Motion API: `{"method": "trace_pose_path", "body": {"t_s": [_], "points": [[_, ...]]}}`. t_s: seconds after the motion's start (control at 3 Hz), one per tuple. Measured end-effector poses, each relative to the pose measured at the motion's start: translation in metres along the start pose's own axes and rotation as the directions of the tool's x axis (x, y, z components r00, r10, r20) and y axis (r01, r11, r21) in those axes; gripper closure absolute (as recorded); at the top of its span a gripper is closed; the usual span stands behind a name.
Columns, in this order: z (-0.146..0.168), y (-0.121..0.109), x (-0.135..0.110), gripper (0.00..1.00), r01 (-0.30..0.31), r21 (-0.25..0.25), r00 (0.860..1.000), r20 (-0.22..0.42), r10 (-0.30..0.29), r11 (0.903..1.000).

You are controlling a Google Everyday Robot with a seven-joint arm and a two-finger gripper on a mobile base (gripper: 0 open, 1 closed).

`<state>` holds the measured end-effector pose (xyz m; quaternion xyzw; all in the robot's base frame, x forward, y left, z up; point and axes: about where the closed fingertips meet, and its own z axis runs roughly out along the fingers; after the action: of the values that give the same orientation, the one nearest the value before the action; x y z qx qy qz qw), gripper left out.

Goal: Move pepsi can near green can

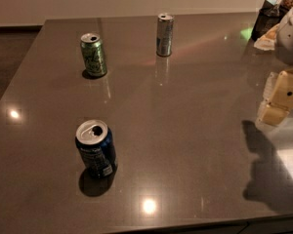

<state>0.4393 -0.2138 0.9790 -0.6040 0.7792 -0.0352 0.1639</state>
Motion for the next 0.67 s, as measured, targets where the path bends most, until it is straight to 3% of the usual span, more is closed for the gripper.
{"method": "trace_pose_path", "body": {"t_s": [0.33, 0.67], "points": [[-0.001, -0.001, -0.005, 0.0, 0.004, 0.0, 1.0, 0.009, -0.004, 1.0], [0.011, 0.002, -0.046, 0.0, 0.056, -0.03, 0.993, 0.102, -0.053, 0.998]]}}
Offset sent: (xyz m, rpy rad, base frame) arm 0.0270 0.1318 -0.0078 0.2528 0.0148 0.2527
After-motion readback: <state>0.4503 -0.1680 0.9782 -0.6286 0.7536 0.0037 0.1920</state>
